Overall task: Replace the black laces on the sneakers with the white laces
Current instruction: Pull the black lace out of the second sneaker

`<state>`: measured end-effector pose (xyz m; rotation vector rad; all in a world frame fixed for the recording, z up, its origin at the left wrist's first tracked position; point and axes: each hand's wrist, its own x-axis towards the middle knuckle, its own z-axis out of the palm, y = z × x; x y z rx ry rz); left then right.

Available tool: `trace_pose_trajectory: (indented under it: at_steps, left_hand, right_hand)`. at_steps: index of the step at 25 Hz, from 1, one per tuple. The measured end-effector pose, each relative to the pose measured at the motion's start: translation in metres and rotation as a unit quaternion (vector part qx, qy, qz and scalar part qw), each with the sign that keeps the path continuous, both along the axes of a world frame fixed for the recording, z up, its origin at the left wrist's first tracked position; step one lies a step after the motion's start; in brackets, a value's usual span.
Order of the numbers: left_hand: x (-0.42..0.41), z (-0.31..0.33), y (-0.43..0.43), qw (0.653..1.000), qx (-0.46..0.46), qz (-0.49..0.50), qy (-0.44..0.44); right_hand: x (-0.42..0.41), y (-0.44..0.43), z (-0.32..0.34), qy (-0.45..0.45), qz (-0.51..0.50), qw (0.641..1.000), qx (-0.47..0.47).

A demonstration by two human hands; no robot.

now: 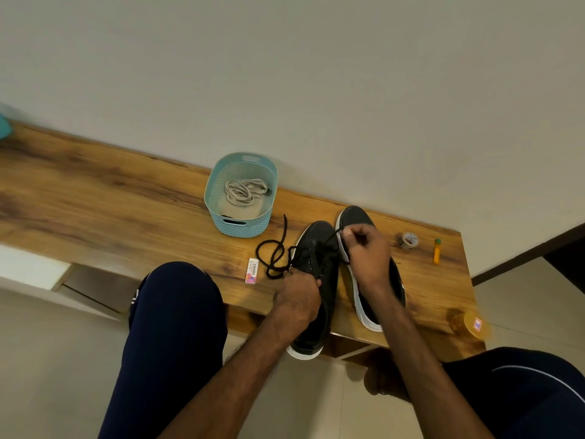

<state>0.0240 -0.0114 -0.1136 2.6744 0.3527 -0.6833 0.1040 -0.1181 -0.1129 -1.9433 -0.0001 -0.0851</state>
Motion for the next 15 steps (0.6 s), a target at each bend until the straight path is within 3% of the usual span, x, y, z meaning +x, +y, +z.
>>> trace_pose_trajectory:
  at_steps: [2, 3, 4, 5, 6, 7, 11, 15]
  left_hand:
    - [0.001, -0.002, 0.001, 1.000, -0.002, -0.003, -0.003]
    - [0.001, -0.004, 0.001, 1.000, -0.010, 0.005, -0.006]
    - [0.001, -0.005, 0.000, 1.000, -0.018, 0.016, -0.010]
    - [0.001, -0.004, -0.001, 0.999, -0.021, 0.029, -0.016]
    - [0.000, -0.002, -0.001, 0.999, -0.022, 0.036, -0.024]
    - [0.000, 0.000, -0.002, 0.999, -0.023, 0.039, -0.027]
    - [-0.002, 0.007, -0.002, 0.998, -0.016, 0.047, -0.026]
    - [-0.003, 0.006, -0.005, 0.998, -0.010, 0.044, -0.034]
  right_hand:
    - [0.006, -0.015, 0.020, 0.000, 0.031, 0.999, 0.008]
    - [0.009, -0.021, 0.026, 0.021, 0.073, 0.994, -0.082]
    - [0.010, -0.025, 0.028, 0.043, 0.116, 0.964, -0.236]
    - [0.010, -0.024, 0.025, 0.049, 0.141, 0.909, -0.388]
    - [0.008, -0.020, 0.019, 0.030, 0.146, 0.863, -0.483]
    - [0.004, -0.013, 0.013, 0.016, 0.156, 0.843, -0.514]
    - [-0.008, 0.012, -0.024, -0.001, 0.239, 0.829, -0.506]
    - [-0.008, 0.006, -0.037, -0.032, 0.160, 0.913, -0.373]
